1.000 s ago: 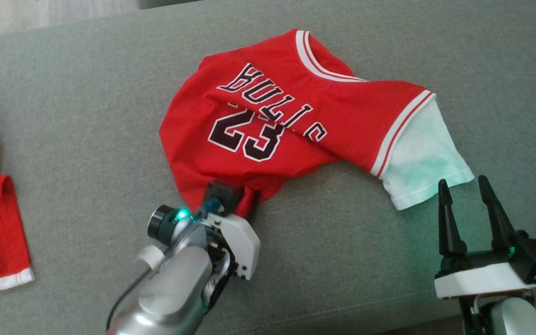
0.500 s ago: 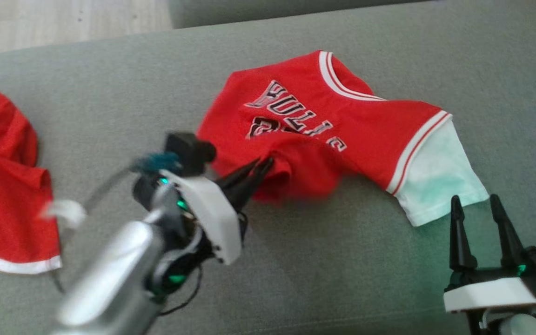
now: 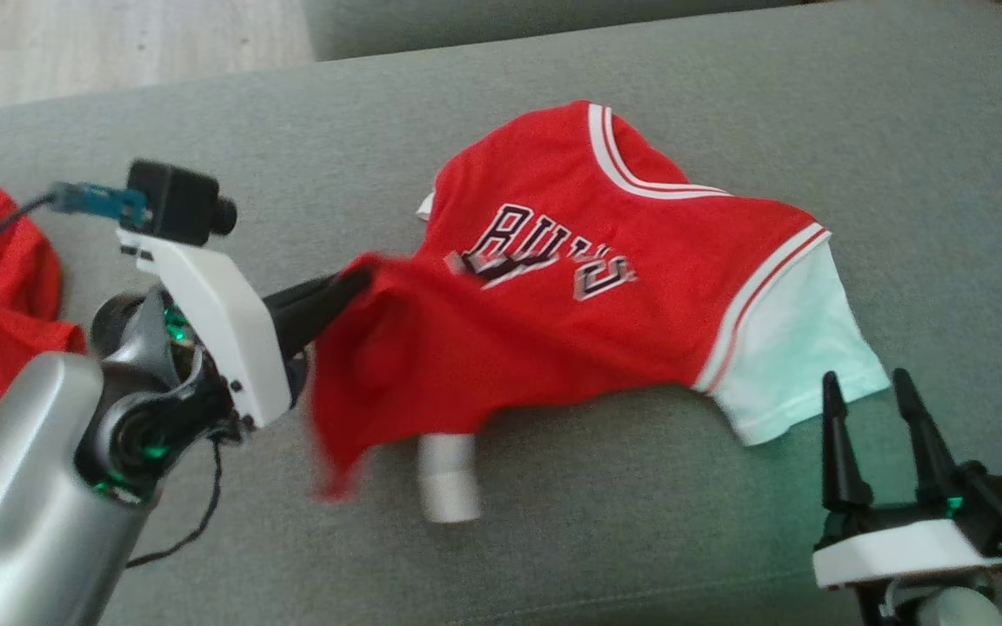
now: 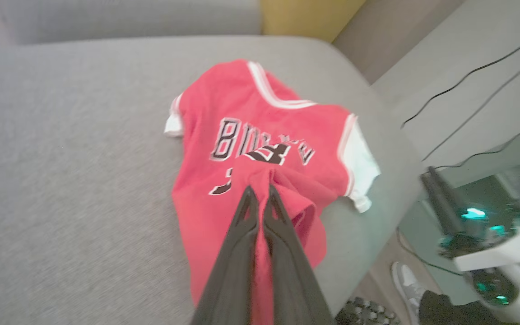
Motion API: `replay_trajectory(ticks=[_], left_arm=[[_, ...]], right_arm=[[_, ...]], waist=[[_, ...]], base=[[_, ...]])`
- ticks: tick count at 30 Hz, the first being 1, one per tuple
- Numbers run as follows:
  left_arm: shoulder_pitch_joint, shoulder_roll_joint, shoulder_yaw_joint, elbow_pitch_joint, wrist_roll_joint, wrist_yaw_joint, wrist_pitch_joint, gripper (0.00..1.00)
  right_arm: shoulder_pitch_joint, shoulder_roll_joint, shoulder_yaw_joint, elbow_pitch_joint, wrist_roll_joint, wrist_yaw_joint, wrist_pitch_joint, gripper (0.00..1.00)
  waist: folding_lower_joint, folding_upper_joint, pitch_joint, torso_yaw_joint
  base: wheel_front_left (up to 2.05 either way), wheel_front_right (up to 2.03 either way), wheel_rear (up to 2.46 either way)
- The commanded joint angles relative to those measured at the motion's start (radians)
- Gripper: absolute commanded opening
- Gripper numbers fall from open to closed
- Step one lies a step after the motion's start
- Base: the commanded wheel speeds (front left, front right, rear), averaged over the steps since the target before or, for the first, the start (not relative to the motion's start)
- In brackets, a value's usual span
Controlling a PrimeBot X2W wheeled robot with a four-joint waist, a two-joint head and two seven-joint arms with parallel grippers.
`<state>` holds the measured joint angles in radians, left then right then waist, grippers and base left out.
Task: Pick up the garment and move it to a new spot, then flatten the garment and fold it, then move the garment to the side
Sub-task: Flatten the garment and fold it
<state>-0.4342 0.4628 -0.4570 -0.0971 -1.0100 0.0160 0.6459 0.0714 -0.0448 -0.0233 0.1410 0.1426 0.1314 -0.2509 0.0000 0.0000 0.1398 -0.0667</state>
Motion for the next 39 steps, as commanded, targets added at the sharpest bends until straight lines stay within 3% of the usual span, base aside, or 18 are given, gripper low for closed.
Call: replay_trajectory(ticks=[1, 6, 7, 9, 10, 16, 20, 26, 31, 34, 39], left_arm=[[-0.065, 0.035, 0.038, 0.013, 0.024, -0.006, -0.002, 0.0], [-0.108, 0.007, 0.019, 0.33, 0.082, -0.036, -0.079, 0.0], [-0.119, 0.002, 0.019, 0.38, 0.094, -0.047, -0.107, 0.09], [-0.145, -0.004, 0.021, 0.471, 0.127, -0.055, -0.168, 0.5], [-0.157, -0.004, 0.017, 0.506, 0.152, -0.059, -0.205, 1.0], [-0.213, 0.009, -0.019, 0.658, 0.336, -0.031, -0.462, 1.0], [-0.178, -0.037, 0.008, 0.654, 0.304, -0.035, -0.564, 1.0], [-0.025, -0.08, -0.003, 0.49, 0.264, 0.014, -0.556, 1.0], [0.125, -0.124, -0.05, 0.321, 0.26, 0.084, -0.535, 1.0], [0.156, -0.138, -0.075, 0.303, 0.282, 0.118, -0.534, 1.0], [0.157, -0.156, -0.103, 0.34, 0.295, 0.123, -0.532, 1.0]], right_arm=[[-0.042, -0.006, 0.031, -0.024, 0.002, -0.001, -0.011, 1.0], [-0.07, -0.006, 0.051, -0.014, -0.002, -0.001, -0.011, 1.0], [-0.072, -0.006, 0.051, -0.014, -0.003, -0.001, -0.011, 1.0], [-0.073, -0.006, 0.049, -0.012, -0.005, -0.001, -0.011, 1.0], [-0.072, -0.006, 0.048, -0.012, -0.006, -0.001, -0.011, 1.0], [-0.055, -0.006, 0.024, -0.011, 0.003, -0.001, -0.011, 1.0], [-0.041, -0.005, 0.014, -0.012, 0.009, -0.001, -0.011, 1.0], [-0.024, -0.005, -0.001, -0.021, 0.009, -0.001, -0.011, 1.0], [-0.021, -0.005, 0.005, -0.029, 0.003, -0.001, -0.011, 1.0], [-0.027, -0.005, 0.01, -0.031, -0.005, -0.001, -0.011, 1.0], [-0.041, -0.005, 0.004, -0.031, -0.024, -0.001, -0.011, 1.0]], waist=[[0.0, 0.0, 0.007, -0.011], [0.0, 0.0, 0.028, -0.055], [0.0, 0.0, 0.033, -0.063], [0.0, 0.0, 0.042, -0.073], [0.0, 0.0, 0.045, -0.077], [0.0, 0.0, 0.048, -0.073], [0.0, 0.0, 0.023, -0.048], [0.0, 0.0, 0.002, -0.018], [0.0, 0.0, 0.03, 0.018], [0.0, 0.0, 0.042, 0.03], [0.0, 0.0, 0.052, 0.036]], base=[[0.0, 0.0, 0.0], [0.0, 0.0, 0.0], [0.0, 0.0, 0.0], [0.0, 0.0, 0.0], [0.0, 0.0, 0.0], [0.0, 0.0, 0.0], [0.0, 0.0, 0.0], [0.0, 0.0, 0.0], [0.0, 0.0, 0.0], [0.0, 0.0, 0.0], [0.0, 0.0, 0.0]])
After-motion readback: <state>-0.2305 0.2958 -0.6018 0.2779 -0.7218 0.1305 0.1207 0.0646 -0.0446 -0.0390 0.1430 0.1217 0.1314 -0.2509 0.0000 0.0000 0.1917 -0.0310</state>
